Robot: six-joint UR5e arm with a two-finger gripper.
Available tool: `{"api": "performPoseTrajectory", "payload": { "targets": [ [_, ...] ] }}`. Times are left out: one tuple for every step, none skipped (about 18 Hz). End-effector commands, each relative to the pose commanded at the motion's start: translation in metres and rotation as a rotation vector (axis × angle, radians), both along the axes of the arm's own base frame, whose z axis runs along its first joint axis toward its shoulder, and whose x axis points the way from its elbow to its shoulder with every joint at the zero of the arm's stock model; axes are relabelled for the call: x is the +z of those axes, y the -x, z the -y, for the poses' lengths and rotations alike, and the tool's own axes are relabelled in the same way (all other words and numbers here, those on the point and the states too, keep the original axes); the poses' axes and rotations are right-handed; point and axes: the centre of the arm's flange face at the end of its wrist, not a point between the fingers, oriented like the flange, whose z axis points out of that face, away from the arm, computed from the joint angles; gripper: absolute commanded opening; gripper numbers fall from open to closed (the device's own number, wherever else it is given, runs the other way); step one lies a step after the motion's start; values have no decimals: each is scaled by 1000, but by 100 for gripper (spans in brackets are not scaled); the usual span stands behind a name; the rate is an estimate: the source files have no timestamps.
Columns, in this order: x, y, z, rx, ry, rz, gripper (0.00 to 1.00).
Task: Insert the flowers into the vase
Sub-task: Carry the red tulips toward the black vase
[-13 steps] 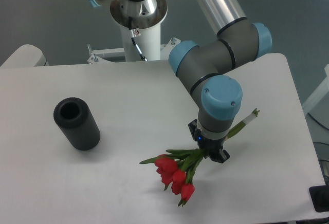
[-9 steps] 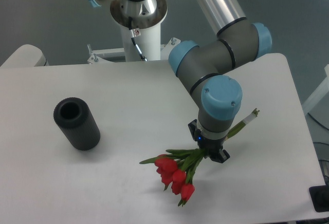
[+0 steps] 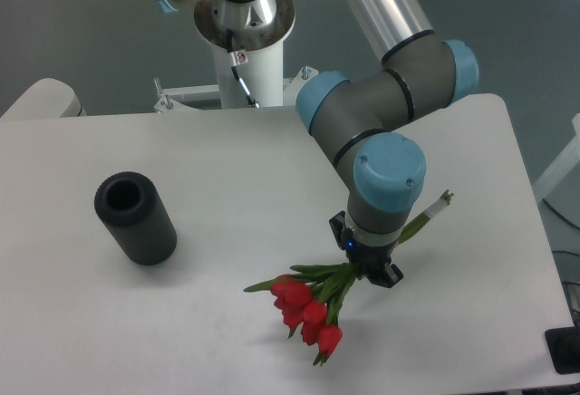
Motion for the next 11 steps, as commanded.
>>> {"api": "performPoseTrajectory", "payload": {
  "targets": [
    [3,-3,-2,2,-23,13,14],
    [6,-10,-7,11,-52,34,13],
    [7,-20,-14,36,-80,62,13],
    [8,-27,-20,63,-105,88,13],
    [10,-37,-28,74,-123,106,13],
    [10,-48,-37,89,-139,127,13],
    [12,-60,-45,121,-161,154,13],
    [13,-70,-54,164,-189,187,13],
    [17,-77,-63,197,-227,207,13],
    [18,-83,-72,214,-265,213,13],
    [23,-89,-78,224,-301,231,13]
  ]
}}
